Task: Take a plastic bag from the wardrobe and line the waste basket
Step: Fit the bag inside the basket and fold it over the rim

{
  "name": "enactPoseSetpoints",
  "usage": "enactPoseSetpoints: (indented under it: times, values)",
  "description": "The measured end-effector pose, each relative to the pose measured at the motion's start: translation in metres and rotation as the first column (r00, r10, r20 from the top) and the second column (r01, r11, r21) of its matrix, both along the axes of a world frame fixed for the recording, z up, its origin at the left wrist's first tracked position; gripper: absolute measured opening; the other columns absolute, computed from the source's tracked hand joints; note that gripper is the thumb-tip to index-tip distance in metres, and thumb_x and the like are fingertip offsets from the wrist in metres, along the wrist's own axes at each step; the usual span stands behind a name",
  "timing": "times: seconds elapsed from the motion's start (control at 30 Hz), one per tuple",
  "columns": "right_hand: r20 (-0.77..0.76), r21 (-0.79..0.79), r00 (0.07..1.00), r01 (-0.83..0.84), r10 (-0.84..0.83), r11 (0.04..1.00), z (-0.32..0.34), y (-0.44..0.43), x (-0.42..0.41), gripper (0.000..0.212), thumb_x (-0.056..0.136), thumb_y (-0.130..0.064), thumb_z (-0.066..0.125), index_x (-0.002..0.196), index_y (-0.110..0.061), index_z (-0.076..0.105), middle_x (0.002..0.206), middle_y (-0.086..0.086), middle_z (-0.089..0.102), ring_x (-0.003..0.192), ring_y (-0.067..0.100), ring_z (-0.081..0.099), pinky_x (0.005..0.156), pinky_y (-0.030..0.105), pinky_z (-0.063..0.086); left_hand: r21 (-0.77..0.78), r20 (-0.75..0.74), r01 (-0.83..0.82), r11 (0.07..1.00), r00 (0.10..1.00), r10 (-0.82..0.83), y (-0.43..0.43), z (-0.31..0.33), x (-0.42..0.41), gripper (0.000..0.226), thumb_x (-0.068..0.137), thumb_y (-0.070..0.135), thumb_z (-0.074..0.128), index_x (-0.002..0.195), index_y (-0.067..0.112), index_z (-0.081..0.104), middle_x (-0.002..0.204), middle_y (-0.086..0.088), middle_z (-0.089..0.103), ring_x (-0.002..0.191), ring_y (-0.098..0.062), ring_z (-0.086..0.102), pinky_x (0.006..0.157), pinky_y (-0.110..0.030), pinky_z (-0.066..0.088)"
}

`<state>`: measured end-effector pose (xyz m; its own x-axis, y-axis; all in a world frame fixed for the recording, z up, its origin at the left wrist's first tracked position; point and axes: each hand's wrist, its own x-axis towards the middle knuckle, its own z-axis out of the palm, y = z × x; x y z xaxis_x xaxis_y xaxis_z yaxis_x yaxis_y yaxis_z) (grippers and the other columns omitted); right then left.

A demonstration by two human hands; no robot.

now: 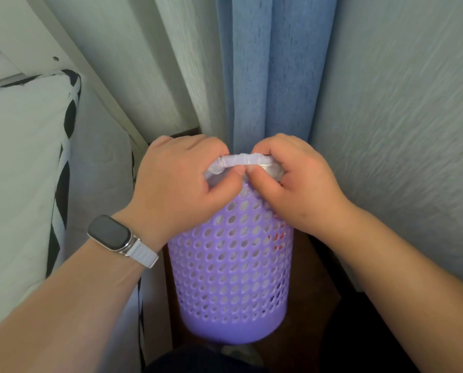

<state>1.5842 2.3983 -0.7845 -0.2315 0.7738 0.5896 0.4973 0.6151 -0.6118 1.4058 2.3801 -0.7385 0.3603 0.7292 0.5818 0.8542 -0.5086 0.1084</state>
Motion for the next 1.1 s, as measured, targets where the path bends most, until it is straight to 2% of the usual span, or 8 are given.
enactPoseSetpoints:
  times: [0.1,0.17,0.27,0.43,0.7,0.83,0.97,1.1]
  values:
    - [-0.057,-0.101,0.993,-0.111,0.106,0.989,0.000,0.004,0.010,0.015,0.088,-0.029,0.064,0.092,-0.014,0.065,0.082,-0.007,0.060,0.077,0.010,0.054,0.070,0.025,0.041,0.007,-0.015,-0.039,0.999,0.999,0.039,-0.002,-0.001,-0.001,0.029,0.082,0.036,0.057,0.065,0.012,0.058,0.053,0.001,0.049,0.050,-0.022,0.046,0.054,-0.031,0.032]
    - [-0.047,-0.118,0.991,-0.132,0.128,0.984,-0.001,0.007,0.016,0.021,0.086,-0.034,0.062,0.094,-0.014,0.066,0.084,-0.005,0.063,0.080,0.013,0.056,0.072,0.027,0.043,-0.008,0.019,-0.090,0.996,0.996,0.090,-0.002,-0.001,-0.003,0.030,0.079,0.037,0.056,0.062,0.013,0.055,0.051,0.000,0.047,0.049,-0.023,0.046,0.051,-0.033,0.032]
    - [-0.094,-0.144,0.991,-0.106,0.094,0.984,0.000,0.009,0.019,0.029,0.083,-0.041,0.058,0.092,-0.014,0.066,0.084,-0.001,0.064,0.080,0.017,0.059,0.073,0.033,0.047,-0.038,0.087,-0.142,0.989,0.986,0.145,-0.001,-0.001,-0.005,0.031,0.077,0.039,0.055,0.059,0.014,0.051,0.050,0.002,0.043,0.048,-0.022,0.043,0.046,-0.033,0.035]
    - [-0.150,-0.157,0.988,0.001,-0.024,0.988,-0.001,0.007,0.016,0.023,0.083,-0.042,0.054,0.080,-0.020,0.059,0.073,-0.013,0.053,0.071,0.006,0.050,0.065,0.018,0.036,-0.049,0.134,-0.142,0.989,0.980,0.147,-0.002,-0.003,-0.001,0.037,0.081,0.040,0.054,0.058,0.011,0.049,0.050,-0.001,0.044,0.048,-0.022,0.043,0.044,-0.038,0.037]
    - [-0.100,-0.073,0.991,0.080,-0.087,0.994,0.001,0.001,0.003,0.021,0.081,-0.040,0.058,0.075,-0.021,0.057,0.069,-0.008,0.054,0.070,0.011,0.049,0.066,0.038,0.043,-0.001,-0.052,0.061,0.998,0.997,-0.060,-0.006,0.006,0.008,0.022,0.090,0.026,0.051,0.098,0.015,0.070,0.080,-0.003,0.065,0.073,-0.027,0.061,0.066,-0.041,0.046]
    - [-0.116,-0.095,0.993,-0.011,0.000,0.995,0.003,0.000,0.005,0.022,0.082,-0.039,0.062,0.078,-0.017,0.062,0.068,-0.006,0.056,0.066,0.008,0.049,0.063,0.030,0.040,-0.061,-0.012,0.078,0.995,0.997,-0.079,-0.006,0.004,0.004,0.017,0.087,0.018,0.052,0.092,0.013,0.068,0.072,0.000,0.061,0.065,-0.021,0.055,0.059,-0.036,0.042]
    - [-0.021,0.001,0.999,-0.026,0.026,1.000,0.005,0.007,0.016,0.021,0.085,-0.036,0.064,0.087,-0.016,0.067,0.073,-0.002,0.060,0.070,0.016,0.053,0.068,0.039,0.044,-0.102,0.057,0.054,0.993,0.997,-0.049,-0.004,0.001,-0.004,0.017,0.087,0.021,0.050,0.090,0.012,0.064,0.074,0.004,0.059,0.068,-0.016,0.052,0.059,-0.032,0.039]
    - [-0.058,0.028,0.998,0.023,-0.021,0.999,0.004,0.012,0.021,0.027,0.086,-0.040,0.061,0.083,-0.013,0.064,0.074,-0.003,0.057,0.072,0.017,0.050,0.069,0.039,0.043,-0.146,0.145,0.042,0.988,0.989,-0.021,-0.001,-0.002,-0.010,0.017,0.089,0.024,0.048,0.089,0.013,0.061,0.075,0.009,0.053,0.068,-0.013,0.048,0.059,-0.035,0.039]
